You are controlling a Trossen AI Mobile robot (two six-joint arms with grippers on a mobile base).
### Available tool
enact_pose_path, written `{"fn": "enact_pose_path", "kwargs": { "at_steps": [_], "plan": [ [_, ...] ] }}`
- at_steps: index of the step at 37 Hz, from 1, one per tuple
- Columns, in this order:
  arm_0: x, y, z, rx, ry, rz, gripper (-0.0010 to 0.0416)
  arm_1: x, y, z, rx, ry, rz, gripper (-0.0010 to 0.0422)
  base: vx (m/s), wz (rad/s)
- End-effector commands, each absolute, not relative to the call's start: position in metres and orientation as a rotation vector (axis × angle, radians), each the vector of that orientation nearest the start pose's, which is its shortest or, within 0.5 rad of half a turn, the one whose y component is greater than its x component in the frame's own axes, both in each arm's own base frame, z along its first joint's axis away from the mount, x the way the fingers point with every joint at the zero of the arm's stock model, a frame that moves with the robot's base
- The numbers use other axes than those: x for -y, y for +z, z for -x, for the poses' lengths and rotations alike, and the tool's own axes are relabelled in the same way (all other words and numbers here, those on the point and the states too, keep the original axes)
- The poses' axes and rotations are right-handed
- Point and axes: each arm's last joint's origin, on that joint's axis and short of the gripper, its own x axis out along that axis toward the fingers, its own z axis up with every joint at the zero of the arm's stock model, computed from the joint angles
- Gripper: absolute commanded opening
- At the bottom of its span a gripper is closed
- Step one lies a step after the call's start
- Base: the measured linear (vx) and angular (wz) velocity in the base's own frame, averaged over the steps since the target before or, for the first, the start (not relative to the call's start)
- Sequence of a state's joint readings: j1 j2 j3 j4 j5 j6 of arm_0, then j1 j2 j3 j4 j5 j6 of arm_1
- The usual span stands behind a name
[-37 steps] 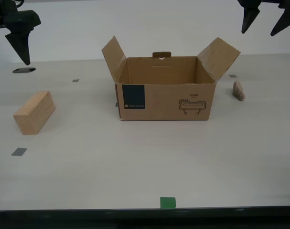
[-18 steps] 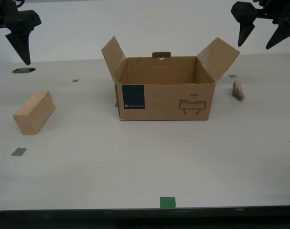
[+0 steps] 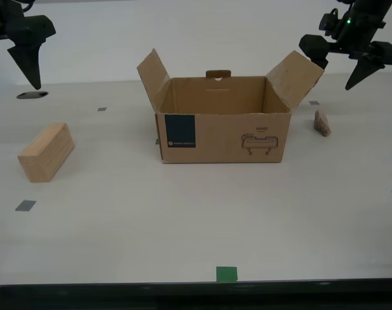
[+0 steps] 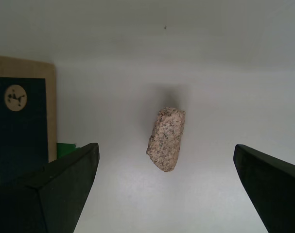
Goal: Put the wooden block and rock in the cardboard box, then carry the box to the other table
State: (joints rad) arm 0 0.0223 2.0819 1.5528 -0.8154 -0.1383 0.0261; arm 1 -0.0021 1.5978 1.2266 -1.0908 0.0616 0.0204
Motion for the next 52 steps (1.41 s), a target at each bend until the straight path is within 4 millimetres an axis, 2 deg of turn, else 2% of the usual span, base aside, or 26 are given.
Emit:
{"fn": "enact_pose_path", "kwargs": {
  "at_steps": [1, 6, 16, 32, 45, 52],
  "plan": [
    [-0.014, 0.156, -0.414, -1.38, 0.122, -0.101, 0.0387, 0.002, 0.238, -0.287, -1.462, -0.065, 0.027, 0.0359, 0.0, 0.0],
    [-0.015, 0.139, -0.415, -1.425, 0.124, -0.099, 0.0387, 0.002, 0.238, -0.289, -1.451, -0.065, 0.027, 0.0359, 0.0, 0.0],
    [-0.016, 0.122, -0.409, -1.457, 0.128, -0.094, 0.0387, 0.002, 0.227, -0.291, -1.413, -0.065, 0.024, 0.0359, 0.0, 0.0],
    [-0.016, 0.123, -0.409, -1.447, 0.128, -0.093, 0.0387, 0.001, 0.182, -0.277, -1.424, -0.041, 0.004, 0.0359, 0.0, 0.0],
    [-0.016, 0.123, -0.409, -1.447, 0.128, -0.093, 0.0387, 0.001, 0.169, -0.277, -1.369, -0.039, 0.002, 0.0359, 0.0, 0.0],
    [-0.016, 0.123, -0.409, -1.448, 0.129, -0.092, 0.0387, 0.0, 0.159, -0.283, -1.386, -0.024, -0.011, 0.0359, 0.0, 0.0]
  ]
}}
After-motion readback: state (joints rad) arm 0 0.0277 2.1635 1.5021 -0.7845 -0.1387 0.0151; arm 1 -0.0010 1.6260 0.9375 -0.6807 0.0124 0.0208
